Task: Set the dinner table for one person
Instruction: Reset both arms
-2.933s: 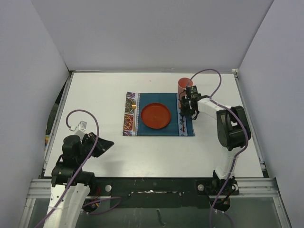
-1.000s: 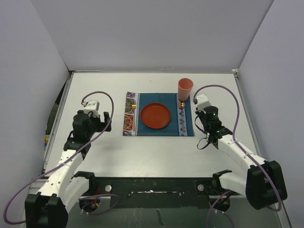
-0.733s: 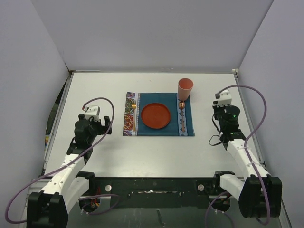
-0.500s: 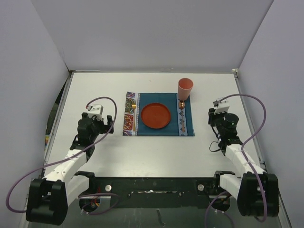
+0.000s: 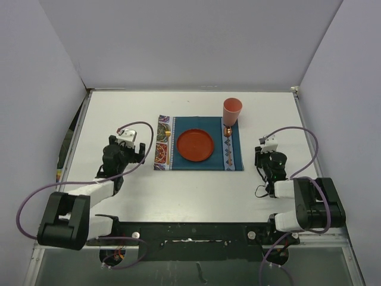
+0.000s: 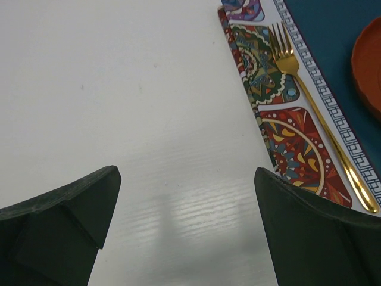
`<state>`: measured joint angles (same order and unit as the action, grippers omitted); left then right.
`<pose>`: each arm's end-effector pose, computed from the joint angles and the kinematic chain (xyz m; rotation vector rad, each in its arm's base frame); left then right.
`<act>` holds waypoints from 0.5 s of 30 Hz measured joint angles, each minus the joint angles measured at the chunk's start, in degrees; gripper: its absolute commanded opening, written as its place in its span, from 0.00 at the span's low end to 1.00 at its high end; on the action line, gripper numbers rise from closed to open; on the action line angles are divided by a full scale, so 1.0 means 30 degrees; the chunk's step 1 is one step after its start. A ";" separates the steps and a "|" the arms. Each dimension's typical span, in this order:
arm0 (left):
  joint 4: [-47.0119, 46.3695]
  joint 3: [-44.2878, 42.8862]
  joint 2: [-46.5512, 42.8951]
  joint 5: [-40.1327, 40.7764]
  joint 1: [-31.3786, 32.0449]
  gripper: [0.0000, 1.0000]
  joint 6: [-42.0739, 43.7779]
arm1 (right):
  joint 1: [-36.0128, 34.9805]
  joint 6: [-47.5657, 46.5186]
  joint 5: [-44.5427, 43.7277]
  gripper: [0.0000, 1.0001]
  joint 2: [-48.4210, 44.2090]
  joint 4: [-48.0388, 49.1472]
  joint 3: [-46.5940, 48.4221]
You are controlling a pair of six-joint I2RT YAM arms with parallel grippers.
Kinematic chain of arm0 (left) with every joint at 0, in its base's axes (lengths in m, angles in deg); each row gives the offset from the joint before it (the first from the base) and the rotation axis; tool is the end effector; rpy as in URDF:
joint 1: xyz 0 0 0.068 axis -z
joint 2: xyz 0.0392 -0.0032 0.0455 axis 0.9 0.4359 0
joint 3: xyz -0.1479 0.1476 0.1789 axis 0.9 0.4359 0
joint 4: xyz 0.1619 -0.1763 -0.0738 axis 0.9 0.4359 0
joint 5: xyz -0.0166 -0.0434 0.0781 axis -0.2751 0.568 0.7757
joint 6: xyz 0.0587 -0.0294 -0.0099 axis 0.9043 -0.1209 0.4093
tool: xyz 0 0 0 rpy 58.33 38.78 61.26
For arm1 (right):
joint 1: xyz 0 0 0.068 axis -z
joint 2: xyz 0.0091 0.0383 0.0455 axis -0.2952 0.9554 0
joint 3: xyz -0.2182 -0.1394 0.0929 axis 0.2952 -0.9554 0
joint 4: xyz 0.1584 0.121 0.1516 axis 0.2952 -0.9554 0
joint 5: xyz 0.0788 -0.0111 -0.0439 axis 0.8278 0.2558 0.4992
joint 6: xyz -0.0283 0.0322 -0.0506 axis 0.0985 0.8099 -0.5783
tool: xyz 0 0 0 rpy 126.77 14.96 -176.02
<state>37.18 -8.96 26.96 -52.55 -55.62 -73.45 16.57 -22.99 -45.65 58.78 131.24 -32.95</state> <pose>0.2389 -0.0385 0.1864 0.2537 1.8340 -0.0915 0.2344 0.0048 0.1392 -0.1014 1.9262 0.0055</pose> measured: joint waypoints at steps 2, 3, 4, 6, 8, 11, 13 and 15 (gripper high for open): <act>-0.0379 -0.0022 0.1275 -0.0007 0.0022 0.98 0.0102 | -0.0109 0.0058 -0.0350 0.31 0.0721 0.1086 0.0036; -0.0423 -0.0022 0.1625 -0.0007 0.0022 0.98 0.0175 | -0.0175 0.0080 -0.0517 0.31 0.1137 0.1515 0.0073; -0.0685 -0.0022 0.1931 -0.0007 0.0022 0.98 0.0525 | -0.0204 0.0109 -0.0641 0.31 0.1596 0.1858 0.0138; -0.0962 -0.0080 0.2259 0.0044 0.0015 0.98 0.0998 | -0.0226 0.0124 -0.0801 0.31 0.2412 0.2353 0.0284; -0.1005 -0.0226 0.2426 0.0138 -0.0044 0.98 0.1056 | -0.0437 0.0102 -0.1078 0.31 0.3198 0.2783 0.0459; -0.1319 -0.0408 0.3024 0.0168 -0.0255 0.98 0.1049 | -0.0765 -0.0022 -0.1333 0.31 0.3716 0.3002 0.0612; -0.1712 -0.0758 0.4226 0.0058 -0.0342 0.98 0.1086 | -0.0860 -0.0051 -0.1362 0.31 0.4058 0.3300 0.0765; -0.1945 -0.0882 0.5289 -0.0073 -0.0517 0.98 0.0954 | -0.0925 -0.0044 -0.1443 0.32 0.4466 0.3293 0.1122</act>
<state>31.35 -11.61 42.83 -52.77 -57.17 -70.59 13.79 -23.12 -49.98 72.17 141.12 -29.58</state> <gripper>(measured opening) 0.979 0.312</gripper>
